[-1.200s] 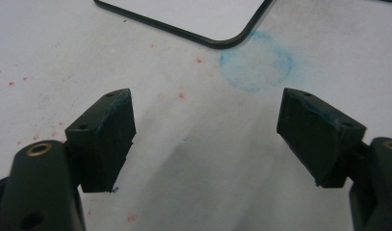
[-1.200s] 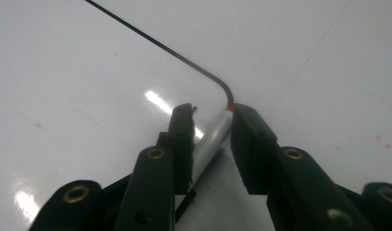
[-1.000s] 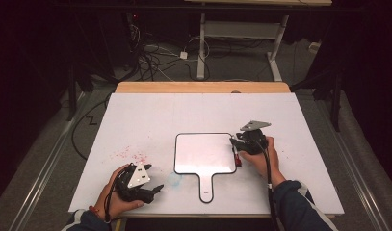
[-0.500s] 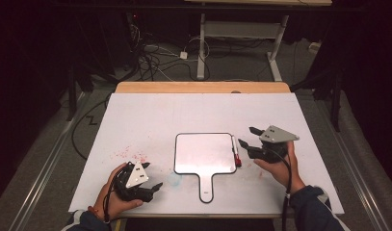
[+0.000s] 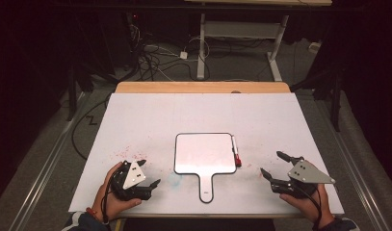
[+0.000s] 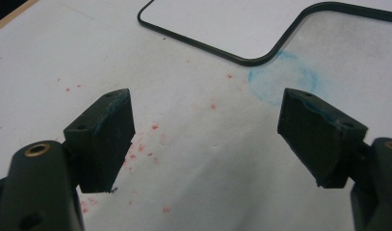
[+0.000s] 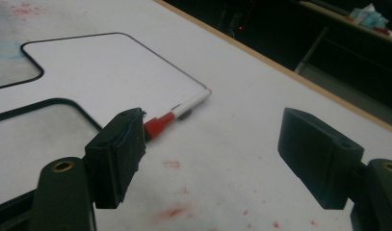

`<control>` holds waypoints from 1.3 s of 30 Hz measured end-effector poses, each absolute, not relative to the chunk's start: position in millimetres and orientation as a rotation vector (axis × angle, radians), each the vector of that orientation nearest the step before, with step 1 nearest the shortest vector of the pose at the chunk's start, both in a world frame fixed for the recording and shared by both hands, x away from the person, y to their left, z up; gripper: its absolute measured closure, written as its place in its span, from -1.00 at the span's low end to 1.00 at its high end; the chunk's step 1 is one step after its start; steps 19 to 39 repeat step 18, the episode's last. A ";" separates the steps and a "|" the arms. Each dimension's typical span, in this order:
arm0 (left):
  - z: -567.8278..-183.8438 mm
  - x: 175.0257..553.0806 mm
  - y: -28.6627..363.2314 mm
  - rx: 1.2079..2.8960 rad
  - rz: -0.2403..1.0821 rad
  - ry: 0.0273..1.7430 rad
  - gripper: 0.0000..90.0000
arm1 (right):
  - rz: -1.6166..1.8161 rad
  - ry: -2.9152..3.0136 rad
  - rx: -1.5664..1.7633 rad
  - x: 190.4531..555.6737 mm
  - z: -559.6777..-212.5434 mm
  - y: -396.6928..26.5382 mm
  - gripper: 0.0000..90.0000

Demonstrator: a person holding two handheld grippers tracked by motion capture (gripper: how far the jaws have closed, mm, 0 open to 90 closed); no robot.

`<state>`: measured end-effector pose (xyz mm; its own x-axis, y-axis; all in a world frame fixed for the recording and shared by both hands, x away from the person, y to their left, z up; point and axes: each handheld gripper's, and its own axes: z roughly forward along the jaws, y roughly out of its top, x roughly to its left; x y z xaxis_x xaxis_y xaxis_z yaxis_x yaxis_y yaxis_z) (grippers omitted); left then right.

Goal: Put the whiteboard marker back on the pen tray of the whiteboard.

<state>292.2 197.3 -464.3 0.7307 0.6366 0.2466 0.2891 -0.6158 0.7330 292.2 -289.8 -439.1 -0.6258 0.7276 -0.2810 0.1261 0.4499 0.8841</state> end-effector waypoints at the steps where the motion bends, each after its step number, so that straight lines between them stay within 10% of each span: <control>1: -464.5 292.8 197.1 2.238 0.648 0.696 -0.57 | 1.162 2.040 0.719 291.5 -440.5 -291.0 -0.42; 39: -466.2 297.5 196.7 2.247 0.651 0.707 -0.57 | 1.117 2.049 0.701 295.8 -445.6 -284.3 -0.42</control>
